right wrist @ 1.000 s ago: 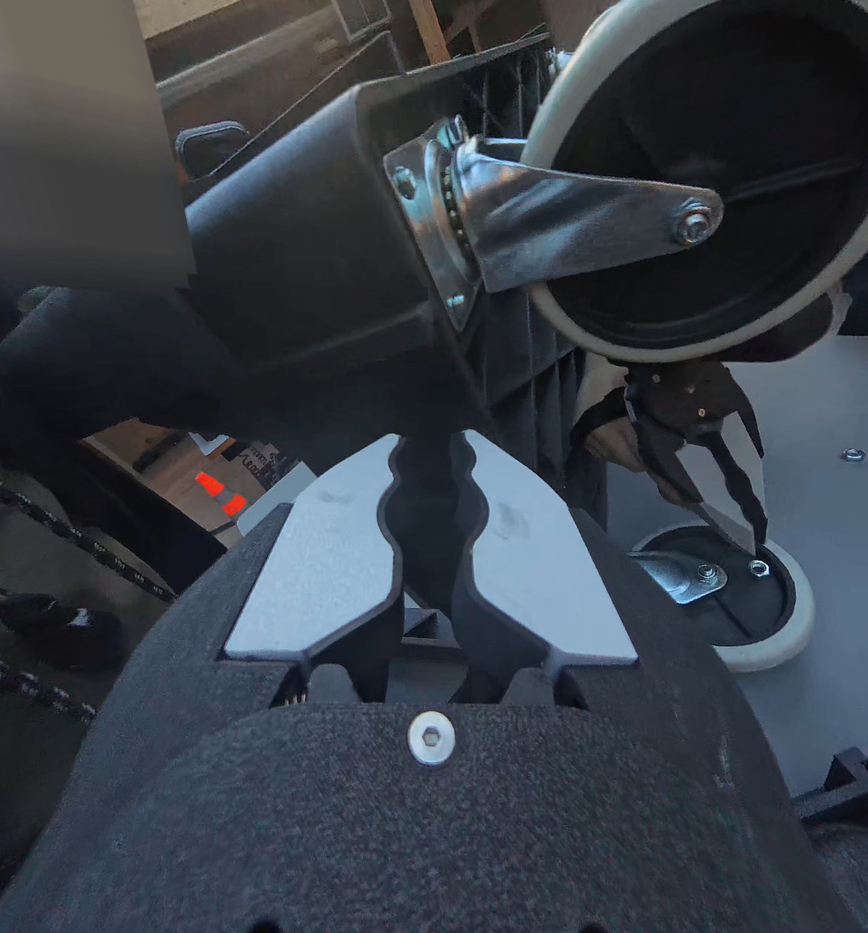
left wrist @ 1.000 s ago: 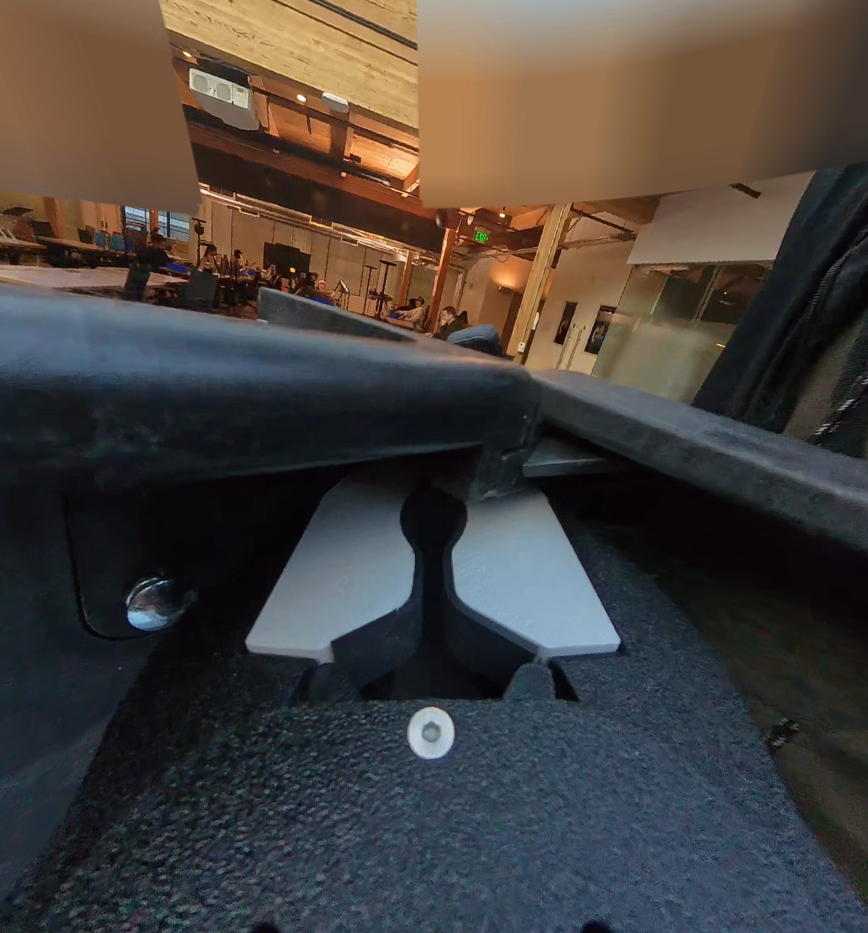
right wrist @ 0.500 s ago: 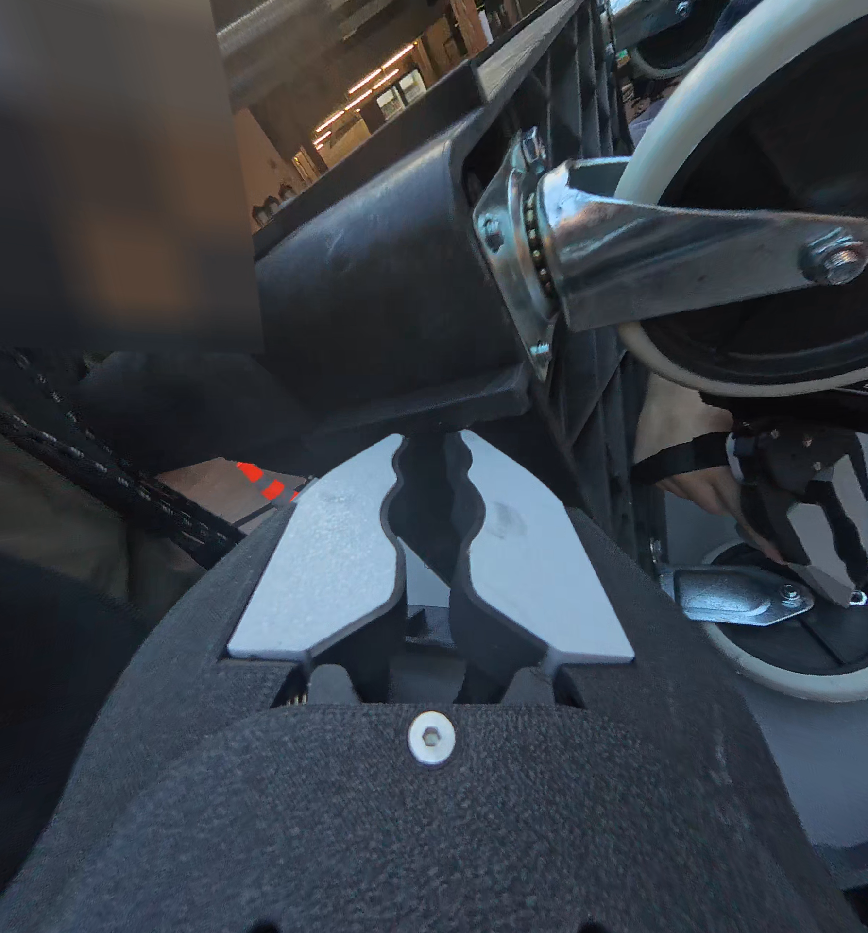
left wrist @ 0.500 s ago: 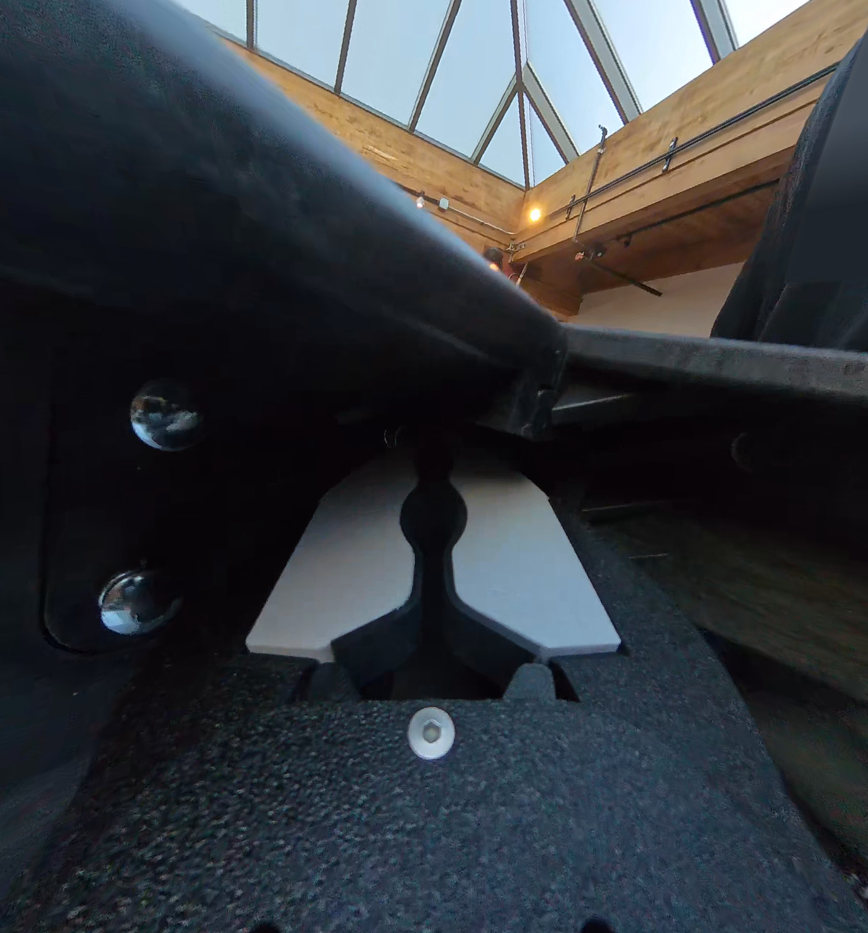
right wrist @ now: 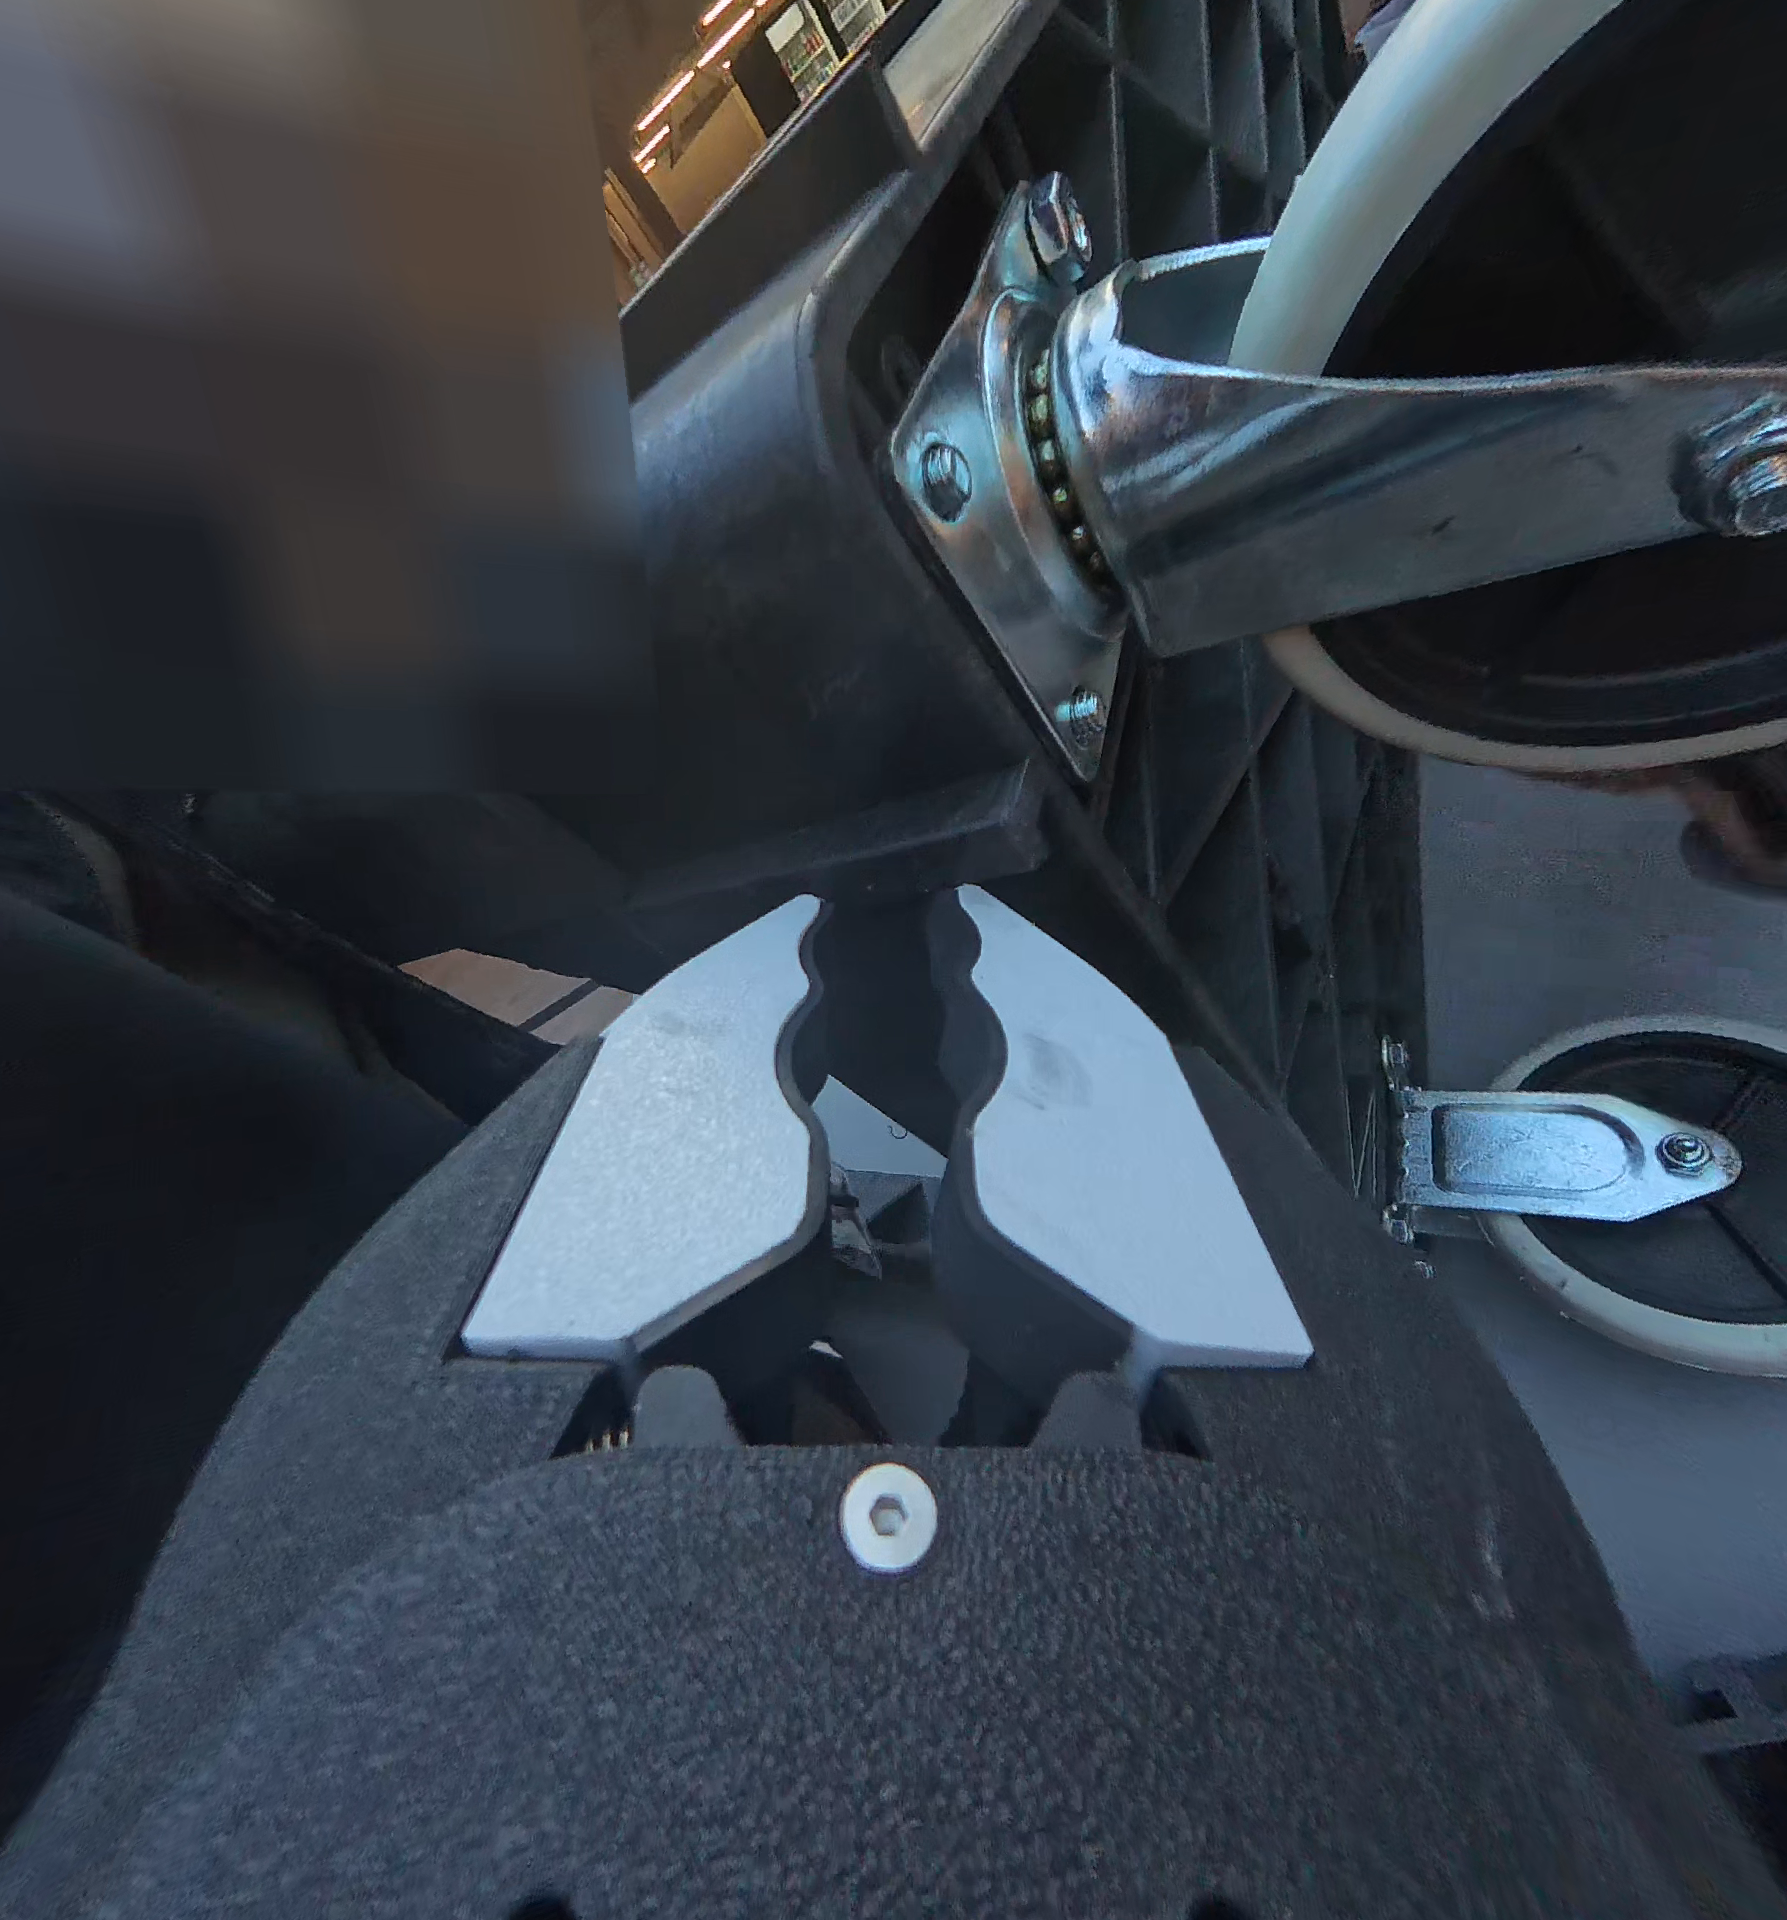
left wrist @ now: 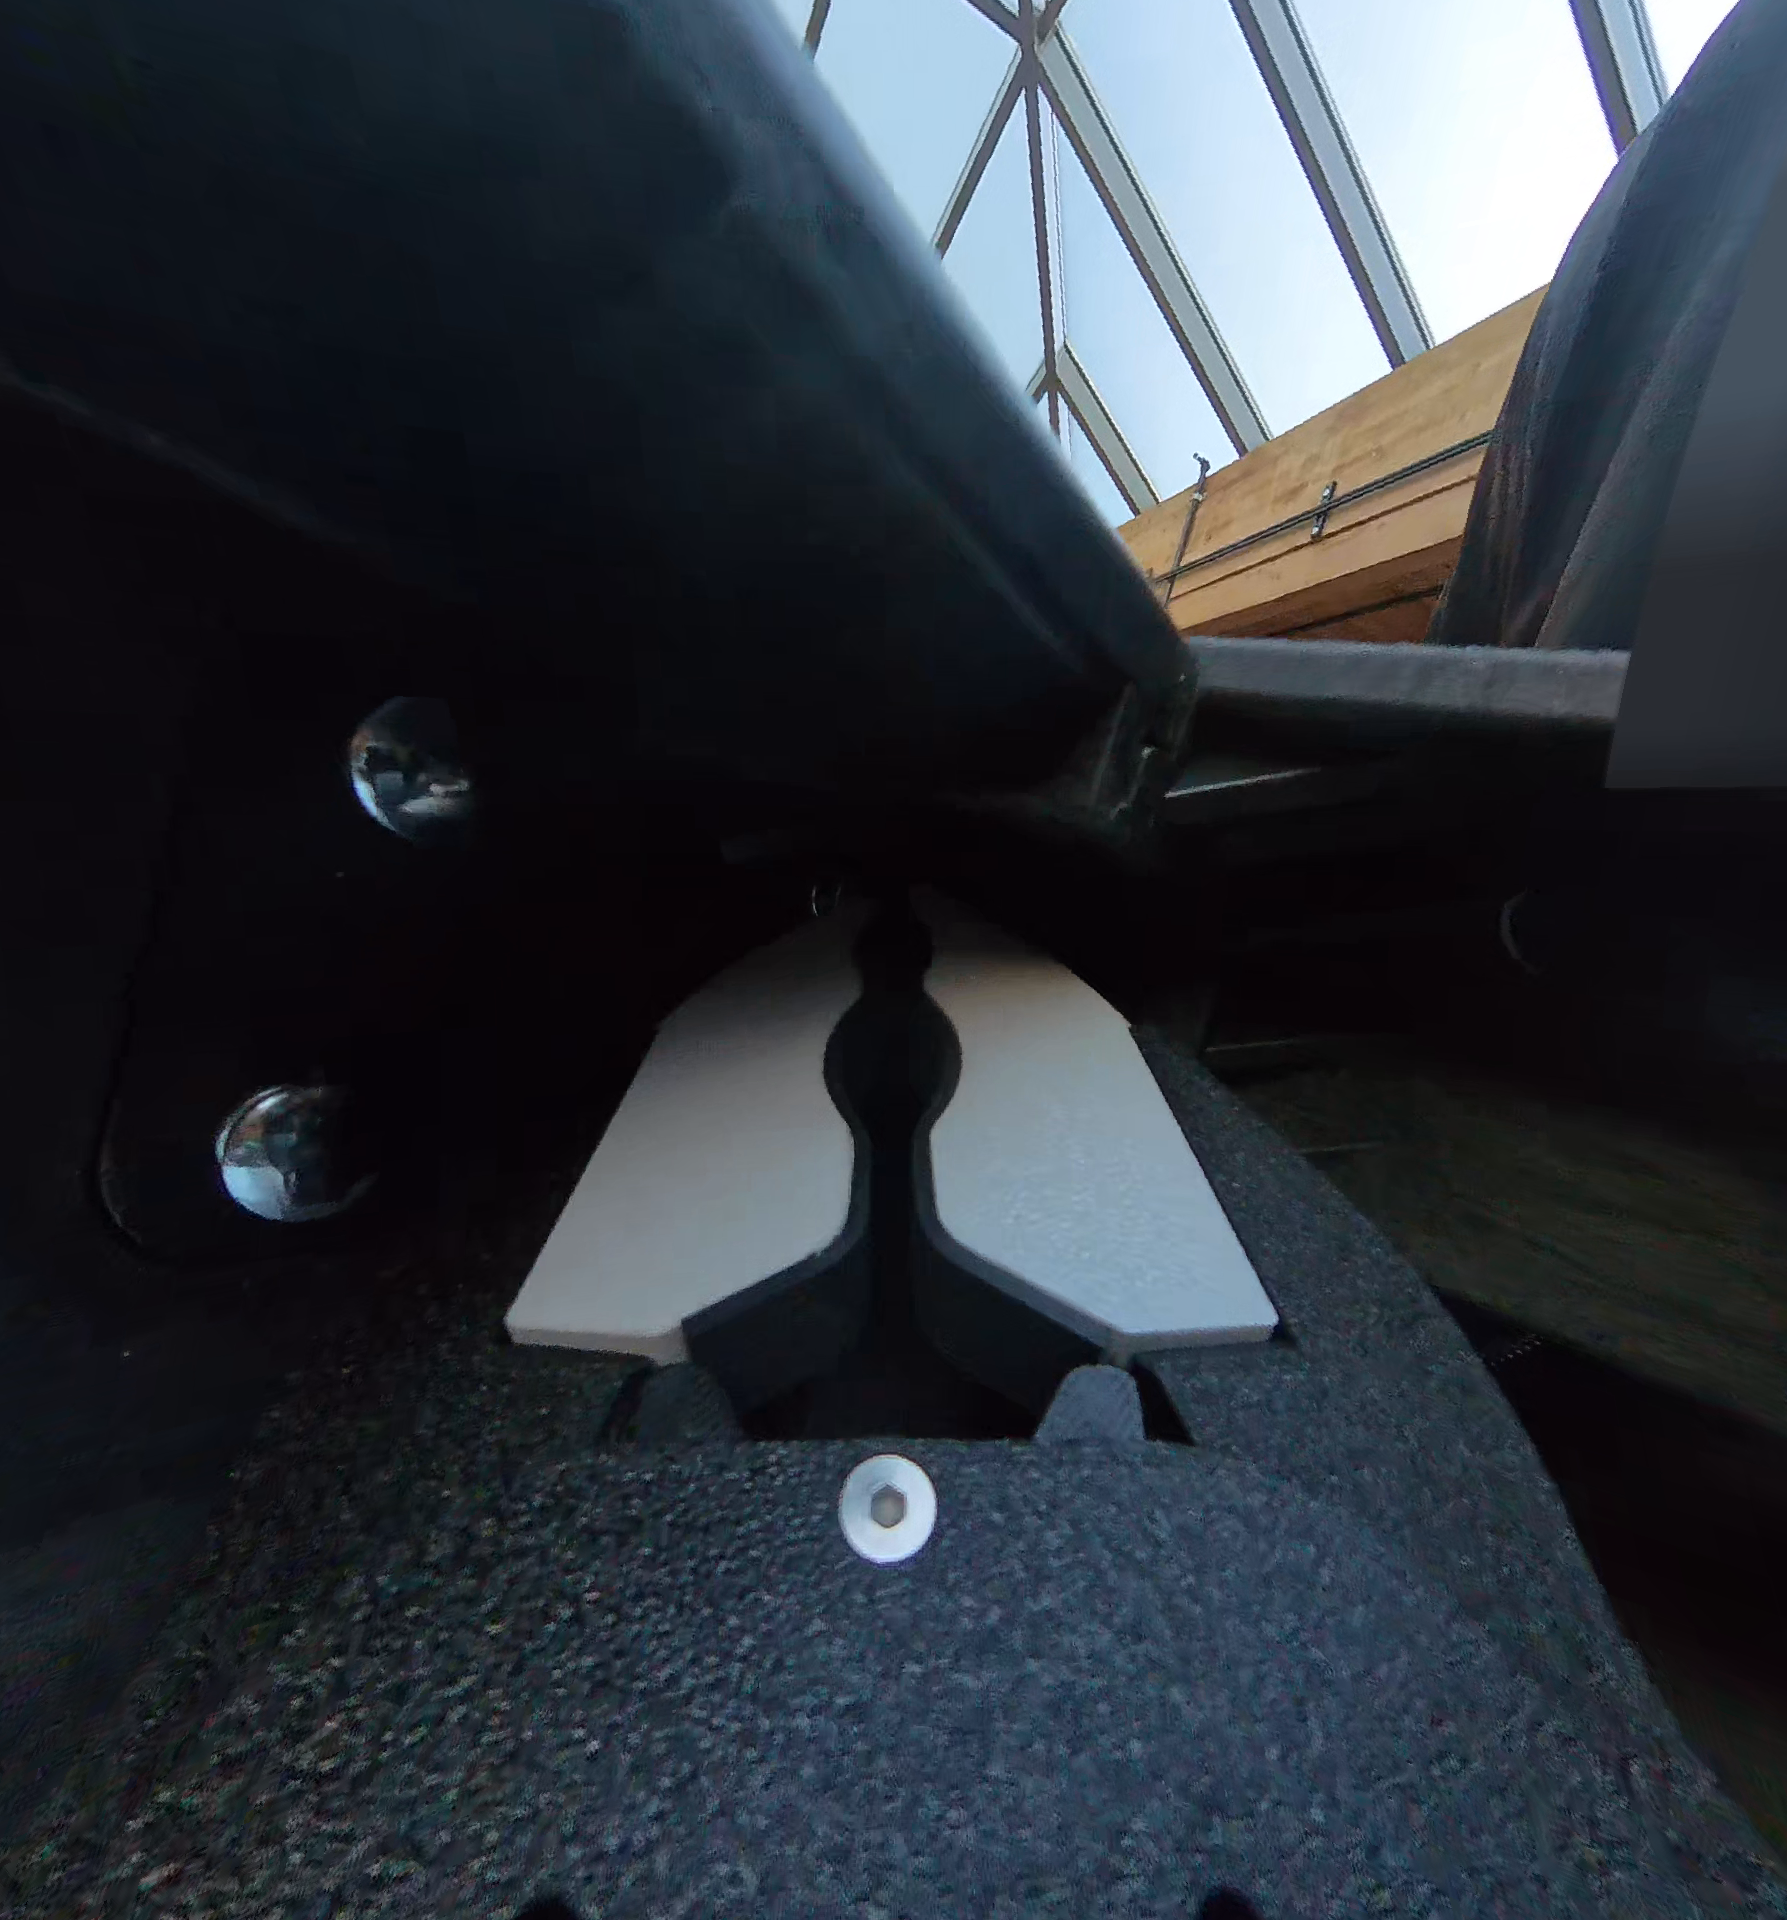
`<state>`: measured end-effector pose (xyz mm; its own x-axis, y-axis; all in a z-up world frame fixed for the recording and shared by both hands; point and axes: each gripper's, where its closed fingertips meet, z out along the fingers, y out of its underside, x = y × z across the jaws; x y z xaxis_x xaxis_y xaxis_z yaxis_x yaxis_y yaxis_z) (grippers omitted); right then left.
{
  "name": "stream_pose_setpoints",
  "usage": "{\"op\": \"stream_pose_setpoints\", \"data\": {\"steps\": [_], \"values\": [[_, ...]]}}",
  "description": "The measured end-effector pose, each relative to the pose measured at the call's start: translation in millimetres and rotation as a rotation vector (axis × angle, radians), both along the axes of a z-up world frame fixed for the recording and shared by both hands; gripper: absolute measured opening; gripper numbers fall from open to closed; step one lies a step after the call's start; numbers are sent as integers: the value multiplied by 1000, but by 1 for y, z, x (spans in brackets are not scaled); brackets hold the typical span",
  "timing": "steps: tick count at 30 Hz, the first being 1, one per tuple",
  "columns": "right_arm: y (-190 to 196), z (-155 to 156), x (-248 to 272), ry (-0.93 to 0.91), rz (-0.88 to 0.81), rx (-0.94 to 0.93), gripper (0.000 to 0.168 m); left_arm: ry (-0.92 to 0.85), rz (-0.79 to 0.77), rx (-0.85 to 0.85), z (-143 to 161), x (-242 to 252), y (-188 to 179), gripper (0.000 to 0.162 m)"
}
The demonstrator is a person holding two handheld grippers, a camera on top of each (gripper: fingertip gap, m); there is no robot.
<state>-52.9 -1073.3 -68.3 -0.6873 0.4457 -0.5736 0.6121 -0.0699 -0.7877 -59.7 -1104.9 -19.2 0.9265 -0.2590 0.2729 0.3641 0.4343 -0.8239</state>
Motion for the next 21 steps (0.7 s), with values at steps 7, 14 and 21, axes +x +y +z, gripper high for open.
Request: {"op": "stream_pose_setpoints", "data": {"steps": [7, 14, 21], "values": [[0, 0, 1, -32, 20, -17, 22, -22, 47, -8, -7, -10, -4, 0], [-1, 0, 1, -51, 48, -27, 21, 30, 31, -11, -7, -1, -3, 6], [-1, 0, 1, -59, 61, -36, 22, 36, 71, -20, -3, -6, 0, 9]]}}
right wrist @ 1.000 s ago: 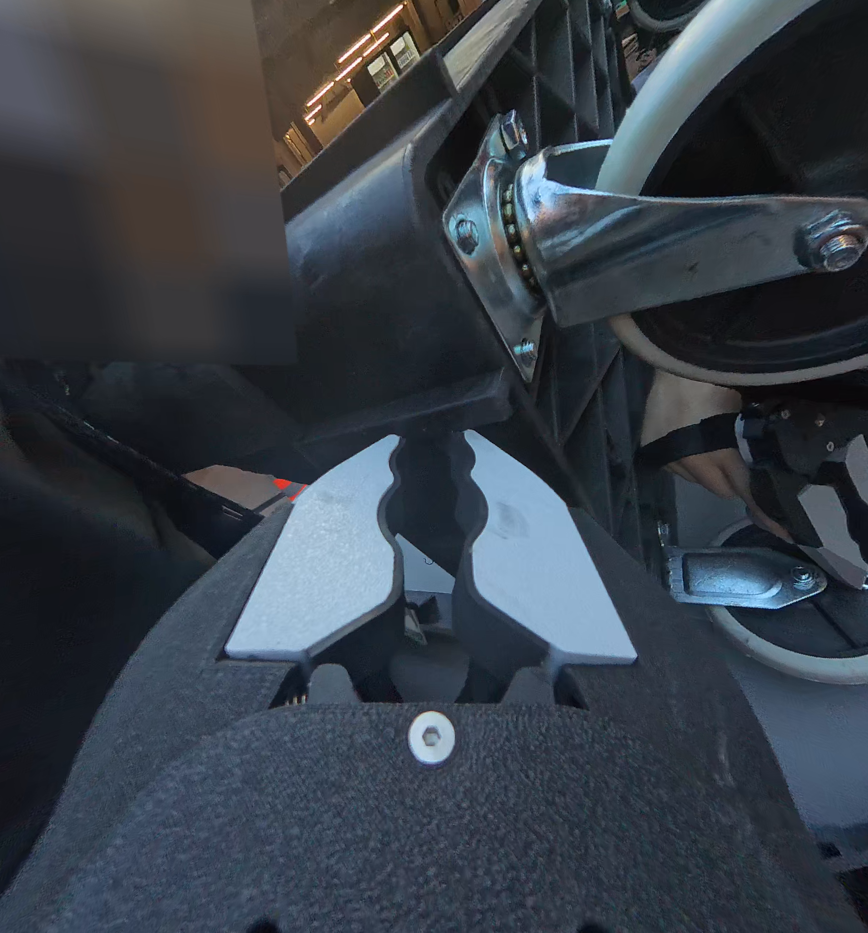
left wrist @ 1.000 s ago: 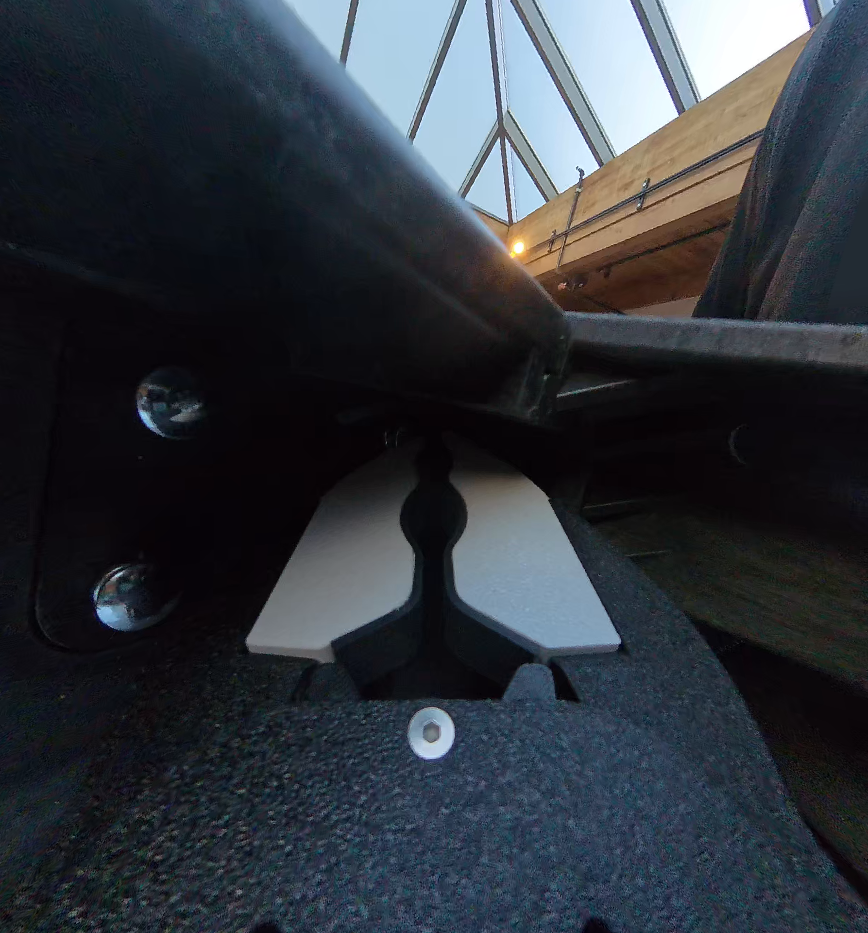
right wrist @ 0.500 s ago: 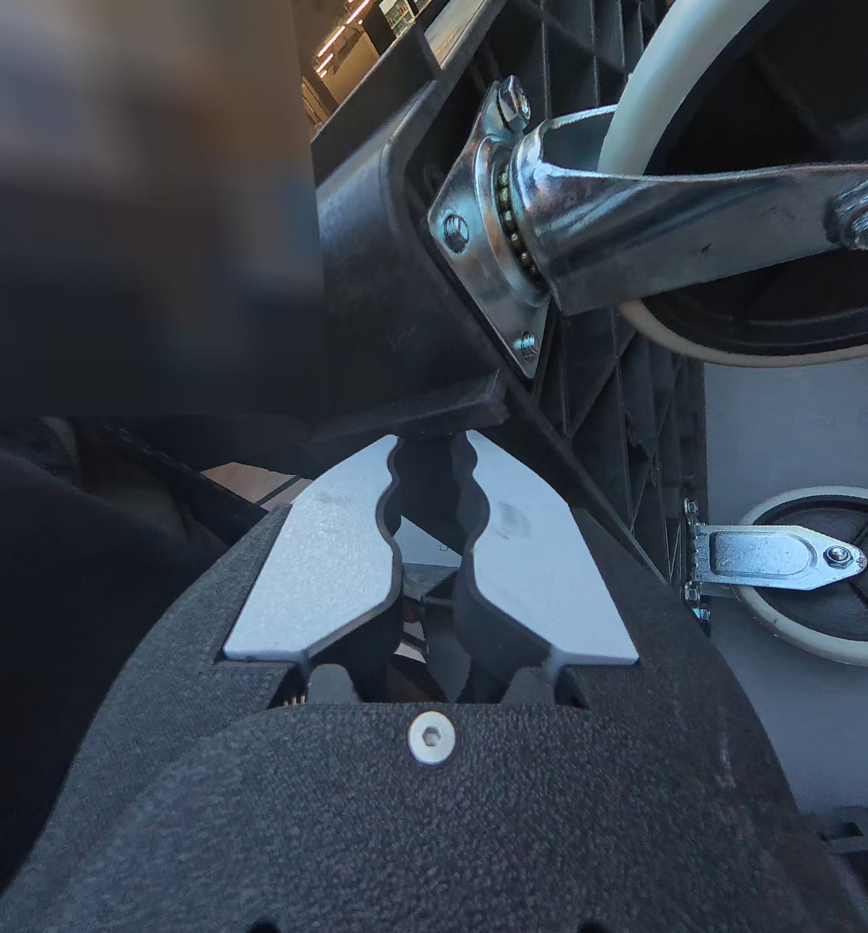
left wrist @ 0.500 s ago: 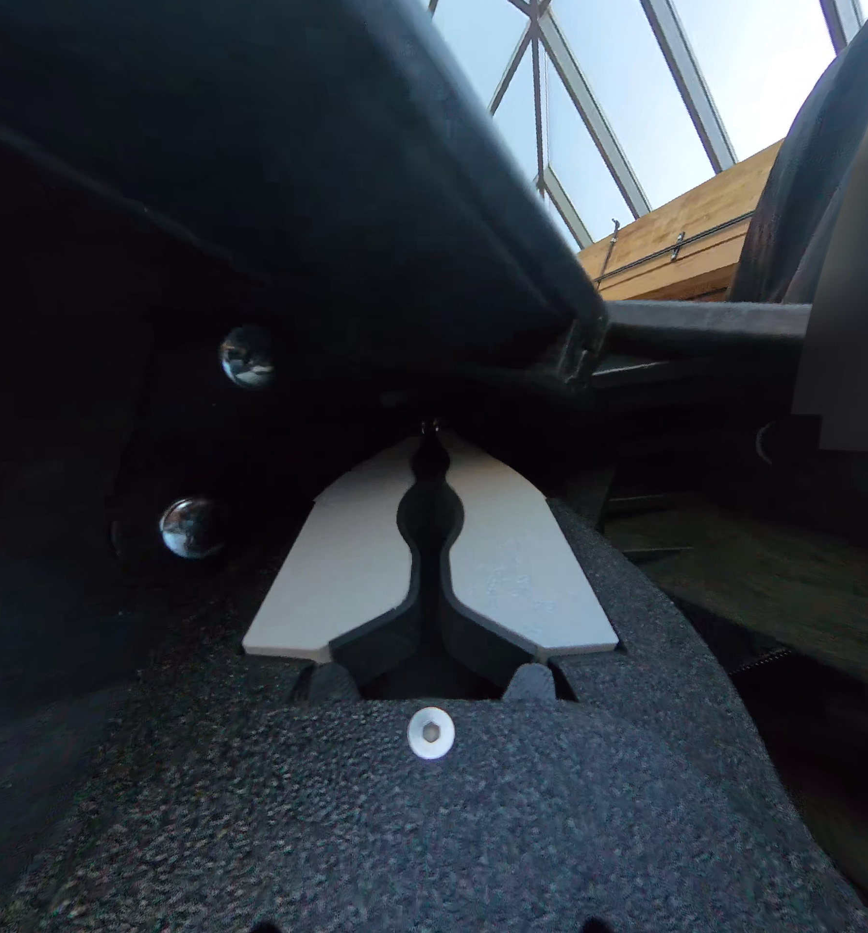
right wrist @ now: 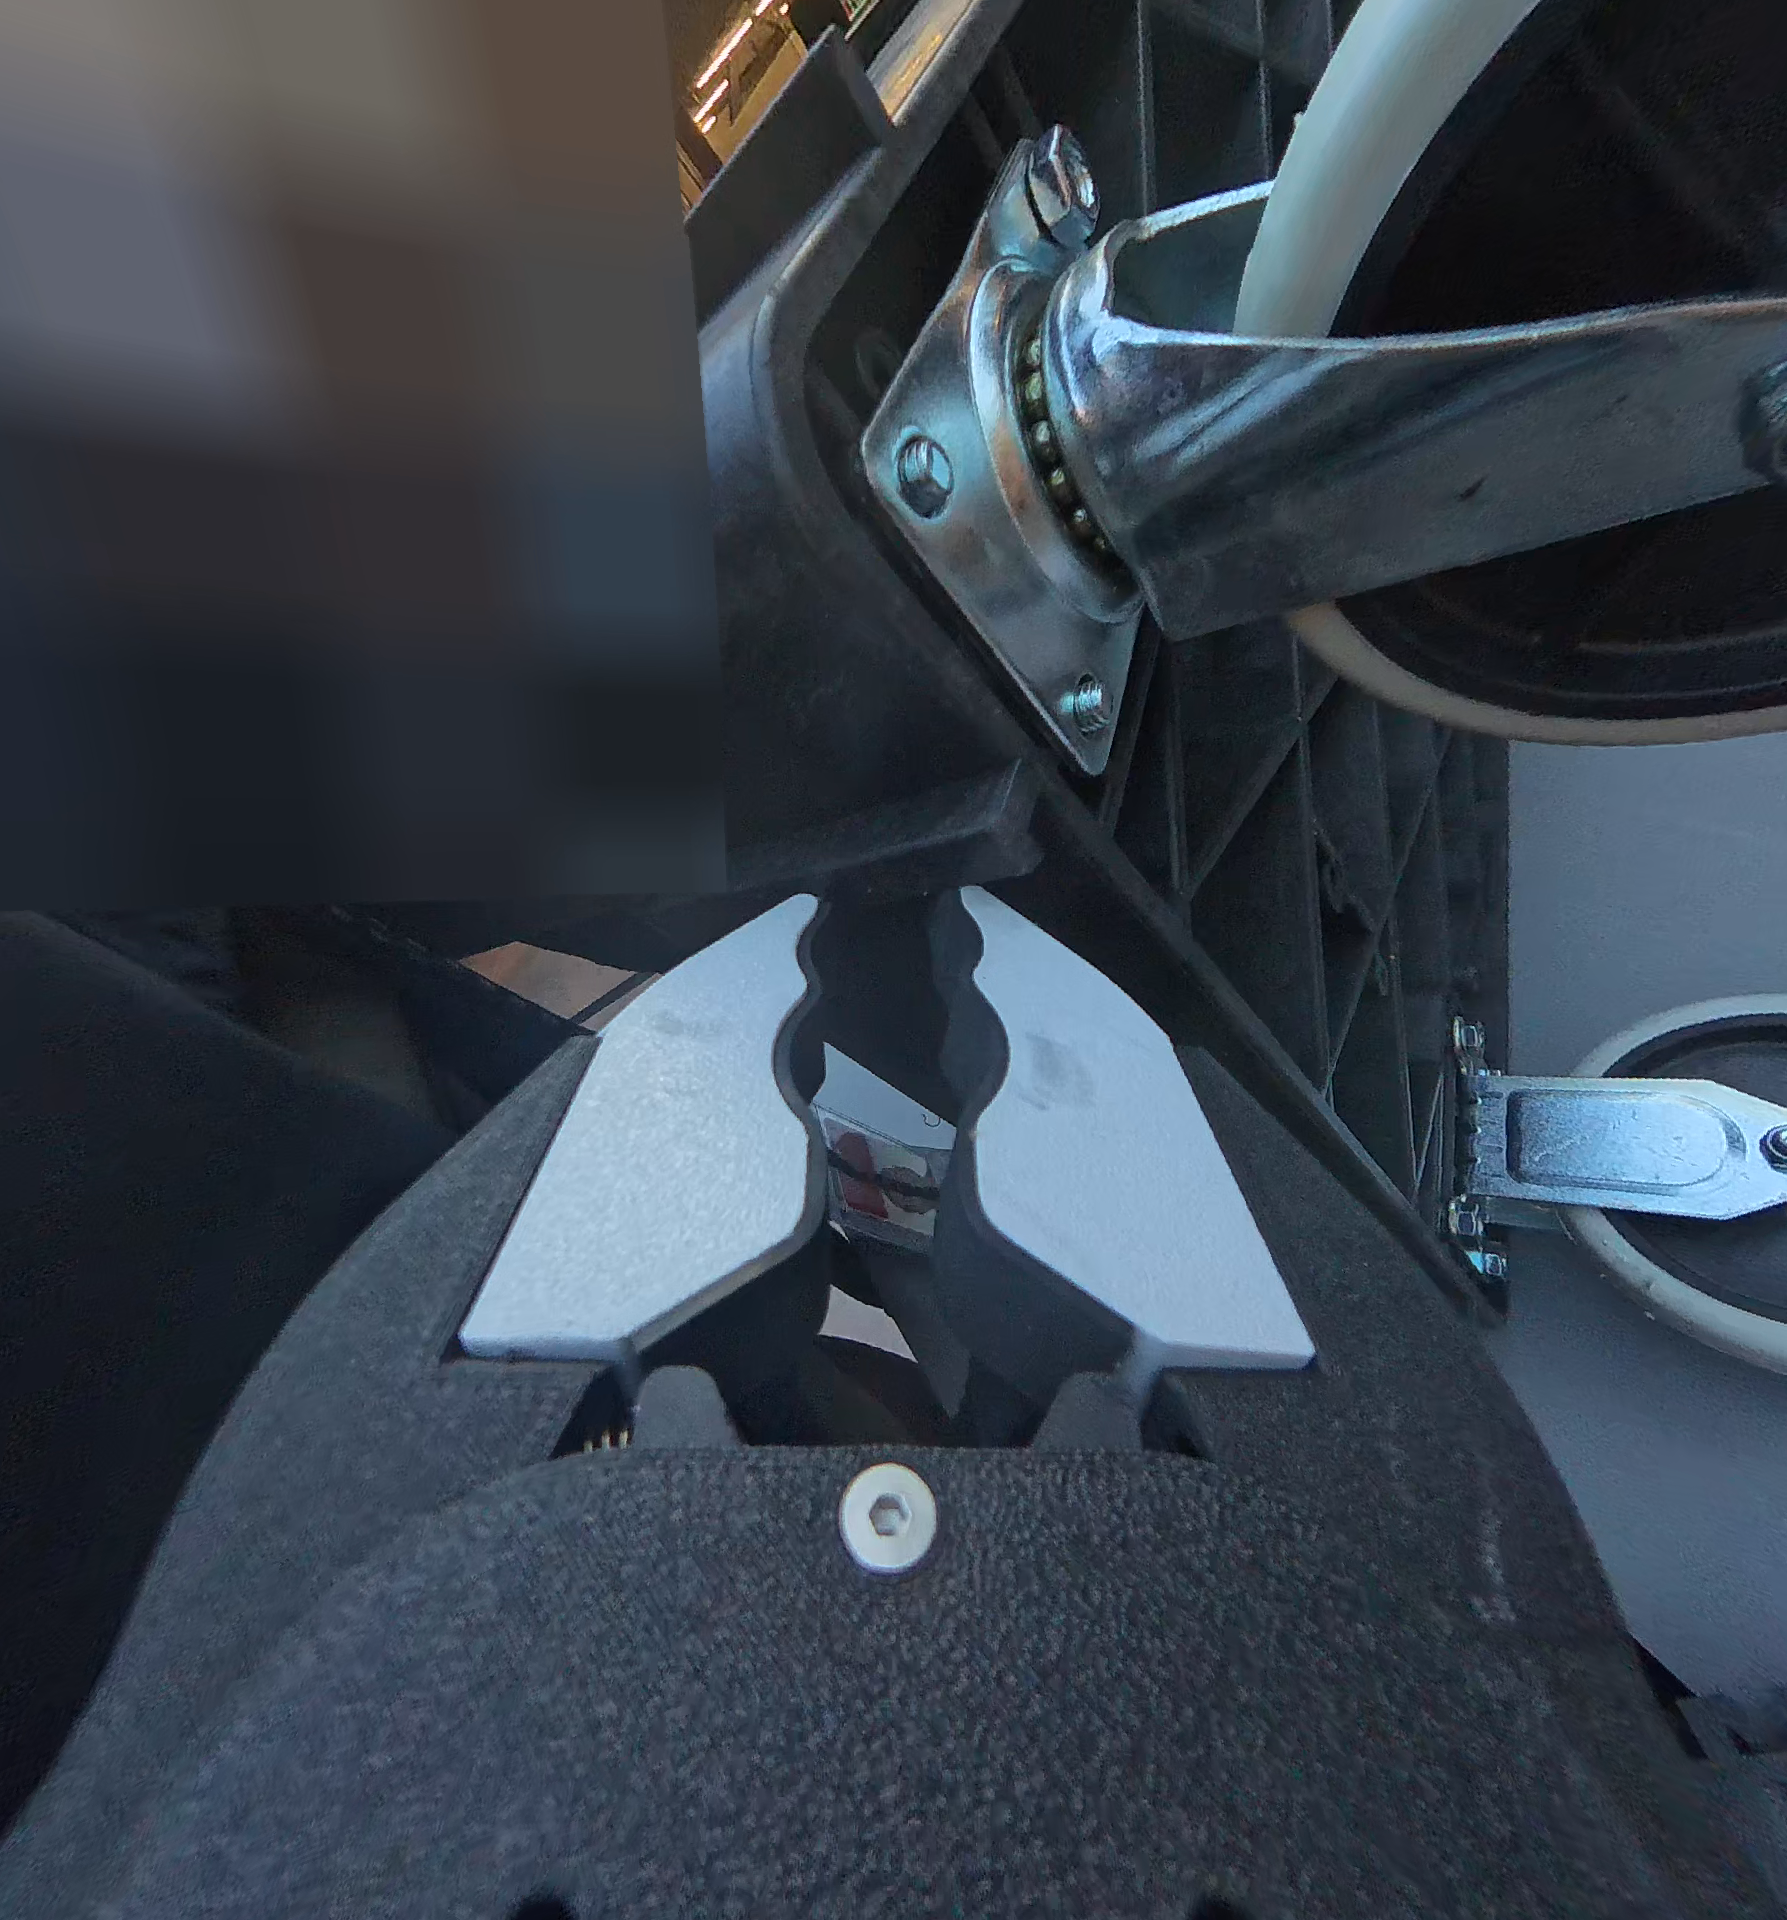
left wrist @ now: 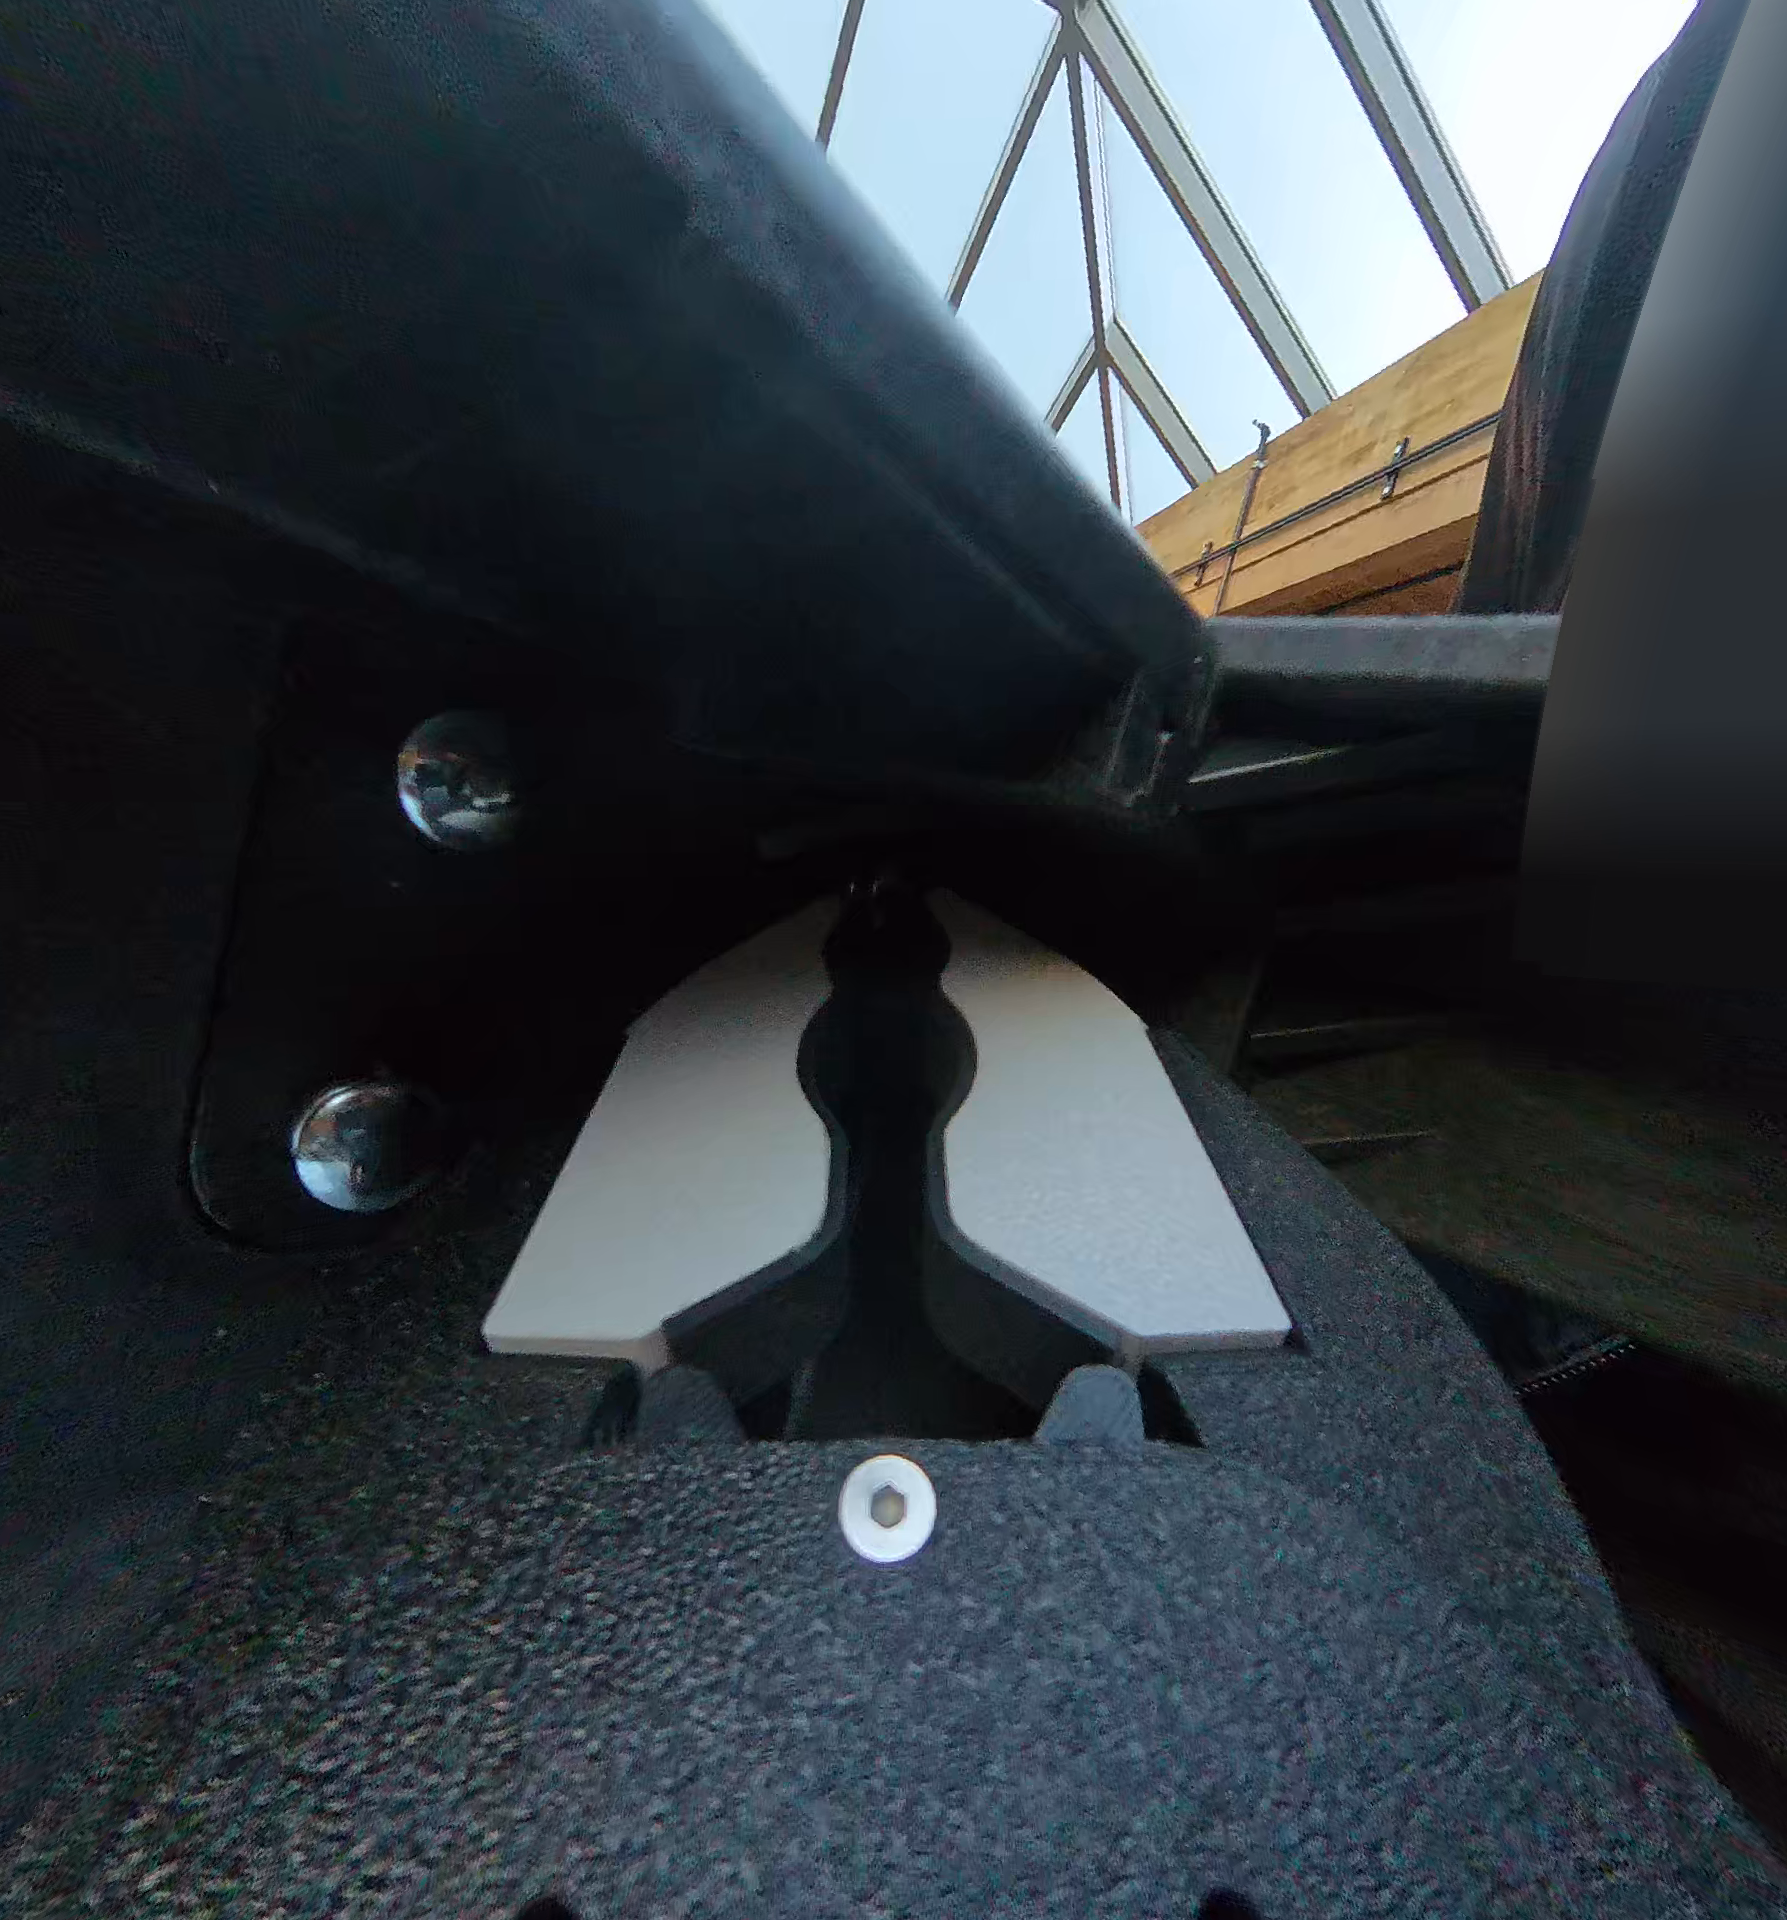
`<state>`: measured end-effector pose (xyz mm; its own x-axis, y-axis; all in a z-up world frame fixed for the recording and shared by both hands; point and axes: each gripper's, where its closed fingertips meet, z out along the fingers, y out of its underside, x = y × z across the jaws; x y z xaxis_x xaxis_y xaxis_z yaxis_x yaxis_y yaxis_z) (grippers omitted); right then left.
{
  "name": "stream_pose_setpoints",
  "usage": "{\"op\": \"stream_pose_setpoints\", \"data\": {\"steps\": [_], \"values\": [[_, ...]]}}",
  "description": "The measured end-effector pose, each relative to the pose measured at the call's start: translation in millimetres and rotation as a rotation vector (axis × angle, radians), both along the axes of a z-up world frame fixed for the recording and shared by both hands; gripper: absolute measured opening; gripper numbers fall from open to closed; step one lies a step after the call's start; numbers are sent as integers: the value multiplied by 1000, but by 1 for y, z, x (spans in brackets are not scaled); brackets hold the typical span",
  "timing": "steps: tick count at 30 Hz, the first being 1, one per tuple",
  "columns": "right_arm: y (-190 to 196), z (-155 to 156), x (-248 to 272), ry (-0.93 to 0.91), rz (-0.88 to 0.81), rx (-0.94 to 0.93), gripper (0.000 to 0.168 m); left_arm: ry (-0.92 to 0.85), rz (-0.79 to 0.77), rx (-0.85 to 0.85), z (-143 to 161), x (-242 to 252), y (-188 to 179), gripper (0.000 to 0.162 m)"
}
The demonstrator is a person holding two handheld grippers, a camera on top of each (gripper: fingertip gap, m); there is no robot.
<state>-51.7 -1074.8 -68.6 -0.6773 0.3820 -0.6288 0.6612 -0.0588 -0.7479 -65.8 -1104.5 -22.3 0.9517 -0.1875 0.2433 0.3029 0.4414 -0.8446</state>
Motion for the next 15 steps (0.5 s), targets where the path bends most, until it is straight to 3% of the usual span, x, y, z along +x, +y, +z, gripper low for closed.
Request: {"op": "stream_pose_setpoints", "data": {"steps": [15], "values": [[0, -1, -1, 10, 8, 37, 27, 4, 50, -75, 1, -1, 5, 10]]}}
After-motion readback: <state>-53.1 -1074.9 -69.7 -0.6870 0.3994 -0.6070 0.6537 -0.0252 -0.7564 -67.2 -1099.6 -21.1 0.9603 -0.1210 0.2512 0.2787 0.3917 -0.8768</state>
